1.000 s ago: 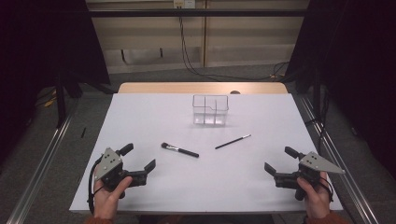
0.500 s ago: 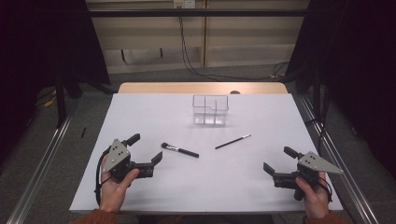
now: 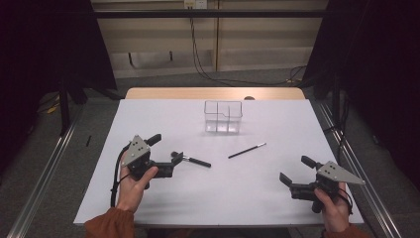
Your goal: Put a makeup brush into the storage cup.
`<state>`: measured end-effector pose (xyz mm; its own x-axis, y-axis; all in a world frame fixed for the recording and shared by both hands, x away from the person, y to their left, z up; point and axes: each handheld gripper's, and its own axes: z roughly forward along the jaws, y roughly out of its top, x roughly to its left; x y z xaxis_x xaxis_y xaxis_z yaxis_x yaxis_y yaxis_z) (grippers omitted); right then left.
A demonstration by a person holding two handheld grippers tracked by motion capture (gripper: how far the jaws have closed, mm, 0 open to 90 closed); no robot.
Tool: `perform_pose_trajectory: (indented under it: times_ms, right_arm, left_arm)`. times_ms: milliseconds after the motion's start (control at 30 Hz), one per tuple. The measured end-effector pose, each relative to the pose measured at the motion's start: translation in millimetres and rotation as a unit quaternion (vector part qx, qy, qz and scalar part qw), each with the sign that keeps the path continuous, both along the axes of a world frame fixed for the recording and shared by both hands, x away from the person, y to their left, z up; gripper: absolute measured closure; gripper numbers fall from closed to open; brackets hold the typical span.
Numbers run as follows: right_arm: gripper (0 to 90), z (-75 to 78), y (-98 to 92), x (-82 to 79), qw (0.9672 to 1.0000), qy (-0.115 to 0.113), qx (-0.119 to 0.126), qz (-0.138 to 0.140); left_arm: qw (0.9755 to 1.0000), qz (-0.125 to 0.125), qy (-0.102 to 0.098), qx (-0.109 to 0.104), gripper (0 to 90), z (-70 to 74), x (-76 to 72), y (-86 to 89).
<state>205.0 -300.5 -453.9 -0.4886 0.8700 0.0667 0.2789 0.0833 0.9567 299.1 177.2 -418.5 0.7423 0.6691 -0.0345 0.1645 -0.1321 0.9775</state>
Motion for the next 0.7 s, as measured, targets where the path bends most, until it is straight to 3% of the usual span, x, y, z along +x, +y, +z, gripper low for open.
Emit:
perform_pose_trajectory:
  times_ms: [100, 200, 267, 467, 700]
  right_arm:
    - [0.0, 0.0, 0.6, -0.1, 1.0000, -0.001, -0.001, 0.002]
    - [0.0, -0.4, 0.7, 0.5, 1.0000, 0.000, -0.001, 0.003]
    - [0.0, -0.6, 1.2, 0.7, 1.0000, 0.001, -0.001, 0.003]
    - [0.0, -0.5, 1.2, 0.6, 1.0000, 0.000, -0.002, 0.004]
    - [0.0, -0.6, 1.3, 0.6, 1.0000, 0.001, -0.004, 0.006]
  left_arm:
    - [0.9999, -0.011, -0.007, 0.009, 2.3, 0.1, 9.3, -3.6]
    - [1.0000, -0.007, -0.005, 0.002, 2.2, -1.9, 14.2, -6.8]
    - [0.9997, -0.015, -0.008, 0.014, 2.2, 0.1, 18.2, -12.4]
    - [0.9995, -0.019, -0.016, 0.018, 2.2, 6.0, 28.0, -23.1]
    - [0.9996, -0.023, -0.013, 0.011, 2.1, 5.6, 40.8, -33.4]
